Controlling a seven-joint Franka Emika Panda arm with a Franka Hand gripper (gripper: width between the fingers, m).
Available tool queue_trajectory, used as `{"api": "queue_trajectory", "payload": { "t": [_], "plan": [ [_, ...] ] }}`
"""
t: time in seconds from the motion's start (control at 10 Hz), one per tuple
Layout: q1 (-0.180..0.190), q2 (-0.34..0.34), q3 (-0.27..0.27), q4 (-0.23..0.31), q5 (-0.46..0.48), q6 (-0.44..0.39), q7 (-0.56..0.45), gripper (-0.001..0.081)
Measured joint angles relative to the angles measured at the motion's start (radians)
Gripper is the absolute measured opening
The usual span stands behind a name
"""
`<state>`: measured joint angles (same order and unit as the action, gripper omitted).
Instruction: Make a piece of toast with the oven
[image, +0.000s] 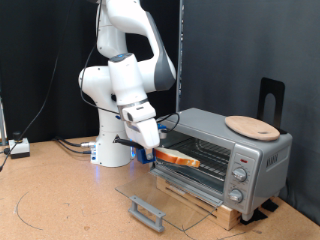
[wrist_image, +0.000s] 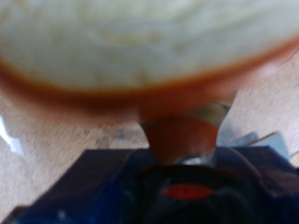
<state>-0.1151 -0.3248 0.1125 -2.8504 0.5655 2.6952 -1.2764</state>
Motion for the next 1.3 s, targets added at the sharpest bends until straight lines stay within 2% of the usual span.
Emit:
{"api": "queue_trajectory", "payload": {
  "t": [0.2, 0.5, 0.9, 1.3],
  "plan": [
    [0.018, -0.013, 0.023, 0.0, 0.024, 0.004, 0.012, 0.0419],
    [0.019, -0.025, 0.057, -0.001, 0.026, 0.001, 0.05, 0.0419],
    [0.023, -0.026, 0.101, -0.007, 0.036, -0.042, 0.105, 0.0419],
    [0.025, -0.023, 0.119, -0.018, 0.05, -0.011, 0.108, 0.0419]
  ]
}}
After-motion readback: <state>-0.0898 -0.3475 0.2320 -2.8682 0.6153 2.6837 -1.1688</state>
